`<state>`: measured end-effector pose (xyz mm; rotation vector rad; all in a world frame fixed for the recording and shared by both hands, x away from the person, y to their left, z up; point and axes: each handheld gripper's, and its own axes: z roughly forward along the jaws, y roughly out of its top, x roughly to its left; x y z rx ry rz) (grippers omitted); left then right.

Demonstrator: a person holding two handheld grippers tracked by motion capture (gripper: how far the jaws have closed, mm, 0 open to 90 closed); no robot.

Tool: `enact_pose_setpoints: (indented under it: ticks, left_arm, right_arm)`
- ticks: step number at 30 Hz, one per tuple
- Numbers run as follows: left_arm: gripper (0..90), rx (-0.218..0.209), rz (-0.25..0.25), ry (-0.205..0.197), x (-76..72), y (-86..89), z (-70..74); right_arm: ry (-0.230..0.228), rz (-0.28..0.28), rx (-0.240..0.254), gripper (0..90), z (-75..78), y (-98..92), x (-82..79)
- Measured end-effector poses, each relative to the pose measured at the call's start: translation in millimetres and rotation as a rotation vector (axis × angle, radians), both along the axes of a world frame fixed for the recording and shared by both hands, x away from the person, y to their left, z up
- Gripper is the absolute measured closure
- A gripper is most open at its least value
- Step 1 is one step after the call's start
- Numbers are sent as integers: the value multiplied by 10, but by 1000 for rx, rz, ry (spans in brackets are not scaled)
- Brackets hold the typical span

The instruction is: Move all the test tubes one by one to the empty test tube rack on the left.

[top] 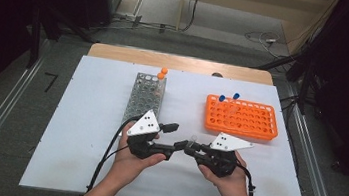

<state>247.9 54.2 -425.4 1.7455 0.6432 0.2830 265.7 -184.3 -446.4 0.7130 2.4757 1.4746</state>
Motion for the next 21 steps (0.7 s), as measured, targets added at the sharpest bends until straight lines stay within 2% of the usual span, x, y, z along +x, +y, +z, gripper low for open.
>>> enact_pose_setpoints:
  ticks: [4,11,21]
  left_arm:
    - [504,27,-13,-9,-17,-82,-15]
    - [653,33,-32,-6,-18,-136,-37]
    - [725,46,-49,-11,-23,-175,-62]
  right_arm:
    - [5,13,1,744,11,35,-20]
    - [7,35,-4,744,26,69,-46]
    - [26,59,-3,744,22,90,-56]
